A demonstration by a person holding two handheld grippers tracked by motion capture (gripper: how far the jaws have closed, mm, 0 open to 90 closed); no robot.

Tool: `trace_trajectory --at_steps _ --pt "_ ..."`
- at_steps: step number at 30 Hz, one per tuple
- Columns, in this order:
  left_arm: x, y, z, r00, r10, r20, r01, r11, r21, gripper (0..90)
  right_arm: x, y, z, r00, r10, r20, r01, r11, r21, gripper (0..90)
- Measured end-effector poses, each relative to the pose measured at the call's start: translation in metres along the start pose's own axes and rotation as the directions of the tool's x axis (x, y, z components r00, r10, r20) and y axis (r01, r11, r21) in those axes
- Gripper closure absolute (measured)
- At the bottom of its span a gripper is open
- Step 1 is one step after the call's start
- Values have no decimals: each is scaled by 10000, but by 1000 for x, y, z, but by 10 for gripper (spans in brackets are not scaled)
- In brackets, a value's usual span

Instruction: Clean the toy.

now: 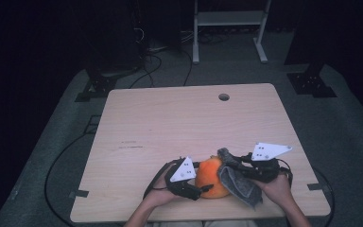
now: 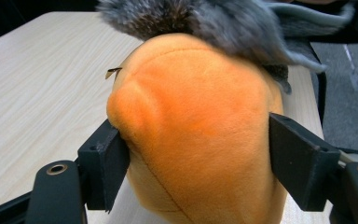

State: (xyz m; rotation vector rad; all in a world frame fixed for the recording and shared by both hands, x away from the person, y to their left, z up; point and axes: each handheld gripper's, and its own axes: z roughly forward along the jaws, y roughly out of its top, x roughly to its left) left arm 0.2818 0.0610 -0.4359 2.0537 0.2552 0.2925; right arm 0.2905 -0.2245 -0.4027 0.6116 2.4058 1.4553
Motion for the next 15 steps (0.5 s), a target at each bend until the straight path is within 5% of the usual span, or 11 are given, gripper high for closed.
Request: trace_trajectory --at_steps 5,8,13,15 --pt "3 0 1 9996 -274 -35 275 9994 217 175 2 -9 2 9999 155 -4 -155 9997 163 771" --pt "6 0 2 9919 -1193 437 1181 9925 304 92 5 -8 3 10000 72 -56 -72 9999 131 770" --pt "6 6 4 9768 -2021 711 2033 9791 -89 88 9 -9 1 9999 101 -108 -100 9999 91 770" --pt "5 6 4 9803 -1897 552 1903 9817 -54 182 11 -8 1 9999 83 -144 -82 9999 84 770"
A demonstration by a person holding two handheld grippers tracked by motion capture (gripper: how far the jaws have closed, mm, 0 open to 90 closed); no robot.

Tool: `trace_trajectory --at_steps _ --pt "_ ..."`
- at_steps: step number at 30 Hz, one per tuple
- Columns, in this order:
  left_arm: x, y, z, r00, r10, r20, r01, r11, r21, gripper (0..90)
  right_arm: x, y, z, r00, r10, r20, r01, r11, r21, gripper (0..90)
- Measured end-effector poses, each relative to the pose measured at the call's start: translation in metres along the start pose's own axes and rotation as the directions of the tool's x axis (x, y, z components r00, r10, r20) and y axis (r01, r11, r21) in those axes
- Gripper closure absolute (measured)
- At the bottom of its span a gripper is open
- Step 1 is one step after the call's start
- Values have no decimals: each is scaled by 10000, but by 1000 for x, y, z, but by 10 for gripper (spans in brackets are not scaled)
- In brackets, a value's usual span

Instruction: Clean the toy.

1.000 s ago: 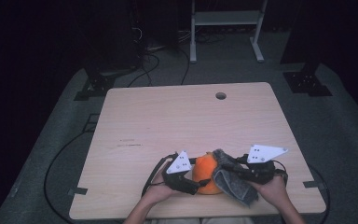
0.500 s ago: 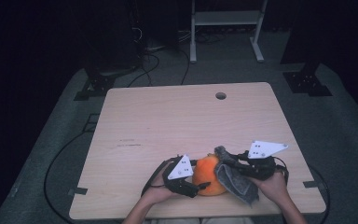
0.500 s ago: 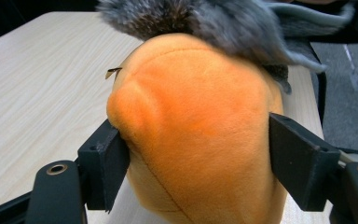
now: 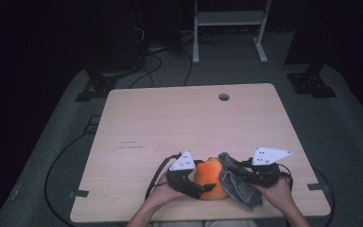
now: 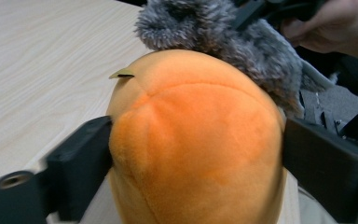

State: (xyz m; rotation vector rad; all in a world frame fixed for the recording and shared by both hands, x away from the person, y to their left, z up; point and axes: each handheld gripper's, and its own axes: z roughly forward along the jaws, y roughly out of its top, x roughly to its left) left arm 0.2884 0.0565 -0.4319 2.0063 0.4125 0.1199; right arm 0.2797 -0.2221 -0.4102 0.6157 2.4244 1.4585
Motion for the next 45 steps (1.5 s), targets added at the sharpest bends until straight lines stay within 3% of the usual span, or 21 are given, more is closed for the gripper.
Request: trace_trajectory --at_steps 2,4,7,9,11,12,13,14,15,20,23,27,33,40,43,45 --pt "-2 0 -1 9992 355 -188 -357 9993 -126 259 2 1 -1 10000 -59 -4 59 10000 -1 771" --pt "-6 3 -1 9939 994 -487 -1015 9939 -423 311 3 2 -3 9999 -120 51 120 9999 -16 771" --pt "-10 9 -2 9744 2024 -974 -2089 9760 -614 340 2 7 -8 9998 -129 179 133 9996 -246 772" --pt "-6 9 -3 9692 2249 -1004 -2311 9714 -543 336 4 11 -9 9993 -230 283 241 9990 -374 772" --pt "-1 5 -1 9724 2126 -965 -2155 9763 -214 303 6 11 -4 9988 -372 324 381 9989 -267 773" --pt "3 3 -1 9829 1682 -754 -1703 9851 -226 249 7 10 0 9990 -368 249 371 9992 -114 773" --pt "7 2 -2 9946 966 -374 -977 9948 -299 193 9 9 4 9990 -401 202 403 9992 -70 773" --pt "10 3 -4 9990 415 -167 -421 9984 -367 161 10 9 7 9990 -424 132 425 9990 -106 773" --pt "11 4 -6 9997 208 -133 -214 9988 -437 145 11 9 8 9992 -398 -30 398 9992 -69 773" --pt "6 0 -7 9975 652 -290 -659 9975 -243 251 22 11 11 9965 -819 -156 821 9966 96 773" --pt "3 -2 -8 9947 935 -421 -944 9953 -209 289 12 6 6 9981 -545 -276 547 9985 75 773" --pt "3 -4 -8 9922 1175 -413 -1187 9926 -257 302 -3 -2 1 9995 213 -250 -212 9998 26 771" --pt "-1 -7 -11 9857 1645 -364 -1651 9862 -153 311 -1 6 4 9989 65 -471 -80 9995 -314 771" --pt "-1 -11 -13 9828 1844 -143 -1846 9827 -129 311 -18 -13 4 9934 1034 -503 -1047 9942 -246 771" --pt "0 -11 -15 9809 1945 -59 -1946 9808 -115 311 -18 -10 2 9940 1014 -409 -1024 9945 -237 771" --pt "-2 -12 -15 9777 2098 -36 -2098 9777 -92 311 -14 -5 1 9940 972 -494 -997 9936 -527 771"
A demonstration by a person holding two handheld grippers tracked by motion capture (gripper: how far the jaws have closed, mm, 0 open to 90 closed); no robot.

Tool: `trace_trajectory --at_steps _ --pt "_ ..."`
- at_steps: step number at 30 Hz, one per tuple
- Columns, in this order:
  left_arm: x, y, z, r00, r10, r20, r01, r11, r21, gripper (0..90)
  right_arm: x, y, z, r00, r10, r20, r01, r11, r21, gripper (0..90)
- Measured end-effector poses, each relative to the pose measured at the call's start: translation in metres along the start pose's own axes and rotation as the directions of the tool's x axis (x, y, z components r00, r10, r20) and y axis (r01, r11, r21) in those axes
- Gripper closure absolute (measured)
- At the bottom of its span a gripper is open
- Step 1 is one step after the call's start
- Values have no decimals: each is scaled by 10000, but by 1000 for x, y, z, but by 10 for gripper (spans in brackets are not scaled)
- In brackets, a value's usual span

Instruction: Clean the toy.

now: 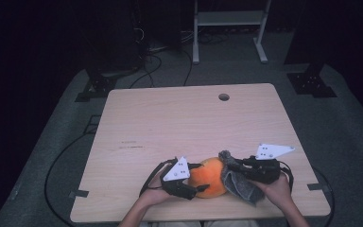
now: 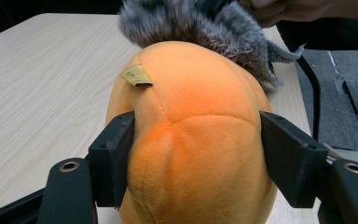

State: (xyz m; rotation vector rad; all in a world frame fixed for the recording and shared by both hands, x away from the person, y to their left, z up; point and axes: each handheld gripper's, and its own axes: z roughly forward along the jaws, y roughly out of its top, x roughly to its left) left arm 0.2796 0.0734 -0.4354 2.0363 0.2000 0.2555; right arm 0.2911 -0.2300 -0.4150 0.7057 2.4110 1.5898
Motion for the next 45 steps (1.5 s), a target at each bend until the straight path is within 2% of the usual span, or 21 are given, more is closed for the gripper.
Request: trace_trajectory --at_steps 3,5,7,10,12,16,18,20,23,25,28,29,32,34,37,42,45 --pt "-3 1 0 9997 249 55 -250 9997 60 311 8 8 2 9991 -159 -400 146 9993 -341 771" --pt "-3 0 -2 9995 286 99 -287 9995 102 311 9 8 5 9988 -277 -405 270 9995 -168 771" --pt "-3 0 -3 9996 265 105 -267 9996 126 311 3 3 6 9987 28 -502 -37 9999 -168 771" --pt "-2 -1 -4 9995 275 144 -277 9995 131 311 -10 -6 3 9990 443 -92 -441 9987 261 771" --pt "-2 -1 -3 9995 267 176 -268 9996 84 310 -12 -8 -1 9988 480 139 -485 9982 365 771" --pt "-2 -2 -4 9993 317 196 -318 9995 71 309 -6 -2 -2 9995 272 -140 -273 9996 -43 771" --pt "-2 -2 -5 9992 345 179 -348 9993 140 306 -4 -3 2 9996 190 -218 -185 9997 187 771" --pt "-1 -2 -7 9993 317 176 -320 9993 180 302 -6 -7 3 9991 361 -221 -354 9988 325 771" --pt "-2 -2 -6 9993 329 171 -332 9993 154 301 -10 -13 0 9990 439 111 -447 9957 812 771" --pt "-3 -1 -6 9987 488 178 -492 9985 255 299 -8 -13 -6 9990 406 160 -416 9967 700 771" --pt "-4 0 -5 9984 519 206 -524 9984 219 298 -4 -8 -10 9995 301 -87 -299 9994 199 771" --pt "-4 -1 -5 9986 478 217 -482 9987 181 296 -3 -7 -9 9996 259 -146 -256 9995 201 771" --pt "0 -2 -7 9994 268 215 -272 9995 169 289 -5 -12 0 9997 257 -47 -253 9972 709 772" --pt "1 -3 -6 9995 200 248 -202 9998 75 289 -11 -16 1 9983 589 -49 -583 9950 812 772" --pt "0 -3 -6 9989 363 307 -366 9993 113 291 -14 -19 -1 9982 504 315 -542 9896 1332 772" --pt "-4 -3 -4 9968 688 414 -693 9975 98 295 -6 -7 -5 9995 307 38 -309 9979 571 771" --pt "-3 -2 -5 9971 626 433 -632 9979 125 294 -5 -6 -1 9995 313 -48 -310 9979 575 772"
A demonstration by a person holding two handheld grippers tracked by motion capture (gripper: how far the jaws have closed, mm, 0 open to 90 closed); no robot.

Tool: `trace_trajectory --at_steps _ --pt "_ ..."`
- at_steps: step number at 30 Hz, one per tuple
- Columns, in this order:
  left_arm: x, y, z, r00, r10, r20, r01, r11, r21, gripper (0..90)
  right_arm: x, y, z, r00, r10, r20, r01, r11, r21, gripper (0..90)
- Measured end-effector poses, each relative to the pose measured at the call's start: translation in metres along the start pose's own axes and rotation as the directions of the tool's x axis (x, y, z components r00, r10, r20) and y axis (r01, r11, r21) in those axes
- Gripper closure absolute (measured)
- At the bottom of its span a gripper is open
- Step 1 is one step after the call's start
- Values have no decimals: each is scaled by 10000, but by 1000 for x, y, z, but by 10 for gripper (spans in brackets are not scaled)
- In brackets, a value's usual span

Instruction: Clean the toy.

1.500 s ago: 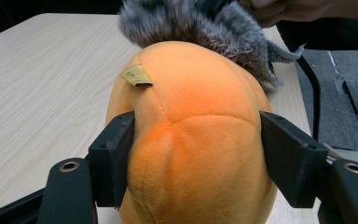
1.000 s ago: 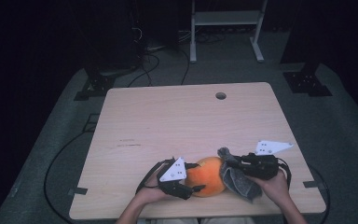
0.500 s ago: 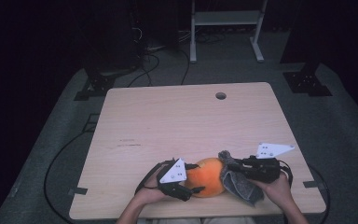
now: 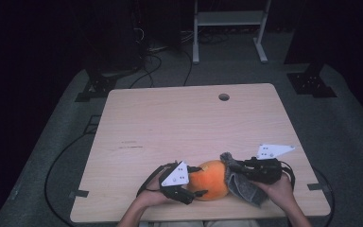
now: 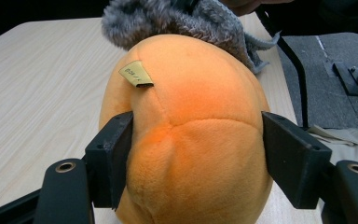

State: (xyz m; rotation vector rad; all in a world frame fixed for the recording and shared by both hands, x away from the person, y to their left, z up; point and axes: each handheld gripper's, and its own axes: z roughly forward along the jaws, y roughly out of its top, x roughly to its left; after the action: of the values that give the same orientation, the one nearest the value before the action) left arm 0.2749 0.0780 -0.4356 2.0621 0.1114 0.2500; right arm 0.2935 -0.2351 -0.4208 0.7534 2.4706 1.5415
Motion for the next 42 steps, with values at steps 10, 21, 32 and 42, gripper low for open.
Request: trace_trajectory --at_steps 10,21,32,42 --pt "-3 3 3 9994 333 67 -333 9994 -28 291 -6 0 -6 9990 426 -147 -433 9977 -518 772" --pt "-1 6 9 9977 -268 -616 284 9993 259 261 -8 -6 -5 9975 680 -198 -685 9974 -214 771" --pt "-8 8 12 9829 1484 -1091 -1430 9881 560 319 2 11 7 9988 21 -498 -53 9979 -643 774" --pt "-1 2 12 9930 436 -1101 -401 9986 333 250 -10 -1 -2 9983 355 469 -338 9988 -352 773"
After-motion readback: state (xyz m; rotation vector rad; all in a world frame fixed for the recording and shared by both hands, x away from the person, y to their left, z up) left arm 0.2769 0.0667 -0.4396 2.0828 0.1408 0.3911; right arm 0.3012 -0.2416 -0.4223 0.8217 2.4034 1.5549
